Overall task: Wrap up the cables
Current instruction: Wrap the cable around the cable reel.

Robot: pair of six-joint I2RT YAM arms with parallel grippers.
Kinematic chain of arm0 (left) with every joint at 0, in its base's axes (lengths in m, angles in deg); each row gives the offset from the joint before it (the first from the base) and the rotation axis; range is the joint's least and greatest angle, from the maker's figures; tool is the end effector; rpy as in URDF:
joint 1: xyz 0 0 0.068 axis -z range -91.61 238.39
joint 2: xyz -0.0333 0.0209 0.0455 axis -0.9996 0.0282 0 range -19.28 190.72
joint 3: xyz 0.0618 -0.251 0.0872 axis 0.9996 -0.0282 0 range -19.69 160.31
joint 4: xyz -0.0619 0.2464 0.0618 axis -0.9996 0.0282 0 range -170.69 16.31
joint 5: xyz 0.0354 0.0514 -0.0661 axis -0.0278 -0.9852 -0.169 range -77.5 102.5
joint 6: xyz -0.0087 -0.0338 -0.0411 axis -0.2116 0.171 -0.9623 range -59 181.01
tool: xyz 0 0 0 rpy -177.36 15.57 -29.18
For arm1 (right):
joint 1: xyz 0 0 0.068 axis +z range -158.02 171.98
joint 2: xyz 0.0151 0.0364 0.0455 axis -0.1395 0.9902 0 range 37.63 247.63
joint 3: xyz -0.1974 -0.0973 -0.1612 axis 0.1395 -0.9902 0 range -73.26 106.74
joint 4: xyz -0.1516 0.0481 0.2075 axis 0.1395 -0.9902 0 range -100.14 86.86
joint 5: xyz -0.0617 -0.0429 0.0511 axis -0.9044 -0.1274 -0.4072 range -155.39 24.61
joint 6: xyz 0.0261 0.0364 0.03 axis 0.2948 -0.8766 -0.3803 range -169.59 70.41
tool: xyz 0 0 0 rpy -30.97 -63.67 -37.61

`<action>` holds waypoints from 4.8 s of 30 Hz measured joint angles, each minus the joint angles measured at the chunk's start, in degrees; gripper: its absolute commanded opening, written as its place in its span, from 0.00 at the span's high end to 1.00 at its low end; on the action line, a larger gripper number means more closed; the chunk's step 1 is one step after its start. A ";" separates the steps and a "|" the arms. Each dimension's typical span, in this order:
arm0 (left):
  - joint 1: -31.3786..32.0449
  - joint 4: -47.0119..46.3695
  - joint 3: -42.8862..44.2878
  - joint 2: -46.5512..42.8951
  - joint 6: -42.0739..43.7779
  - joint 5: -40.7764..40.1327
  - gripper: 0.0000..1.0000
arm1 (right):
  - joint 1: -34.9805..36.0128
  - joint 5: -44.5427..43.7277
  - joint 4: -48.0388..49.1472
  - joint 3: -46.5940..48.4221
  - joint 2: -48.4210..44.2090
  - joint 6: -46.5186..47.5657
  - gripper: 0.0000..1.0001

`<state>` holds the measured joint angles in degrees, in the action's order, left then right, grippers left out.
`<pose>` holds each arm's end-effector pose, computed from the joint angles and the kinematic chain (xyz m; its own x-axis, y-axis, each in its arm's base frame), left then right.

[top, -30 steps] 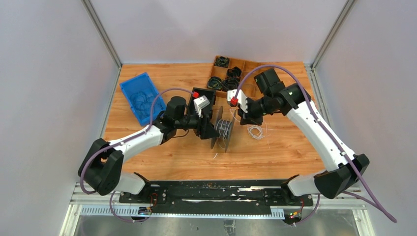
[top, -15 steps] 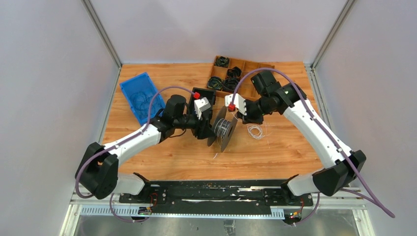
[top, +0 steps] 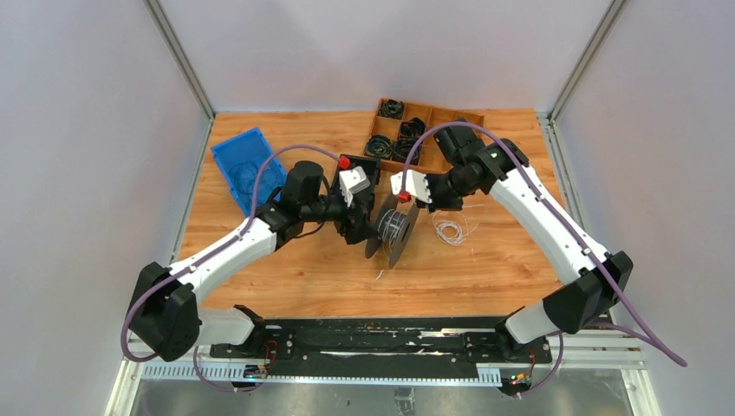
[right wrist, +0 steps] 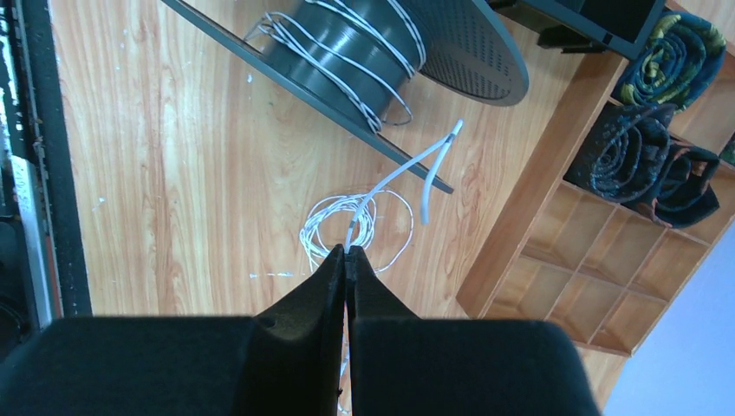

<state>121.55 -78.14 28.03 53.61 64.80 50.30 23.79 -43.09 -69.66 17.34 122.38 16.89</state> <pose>0.2224 -0.1715 0.2684 -0.3297 0.2780 -0.9022 0.9103 0.3469 -0.2258 0.2357 0.1622 0.3678 0.2963 -0.8145 -0.4988 -0.9370 -0.1467 -0.3171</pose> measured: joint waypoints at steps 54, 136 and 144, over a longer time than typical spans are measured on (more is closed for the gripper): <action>2.32 12.24 10.27 0.57 -5.11 -5.99 0.28 | 2.97 33.11 40.79 -33.48 -8.09 -76.61 1.00; 14.67 13.60 13.35 8.94 -11.47 -33.42 0.34 | 1.55 26.77 39.60 -32.09 -2.45 -74.64 0.99; 15.47 12.96 13.81 8.94 -10.91 -35.30 0.44 | 1.57 26.77 39.67 -32.09 -2.45 -74.66 0.99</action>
<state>137.03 -65.18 41.85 62.54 53.89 15.00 25.37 -16.31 -29.99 -14.74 119.93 -57.77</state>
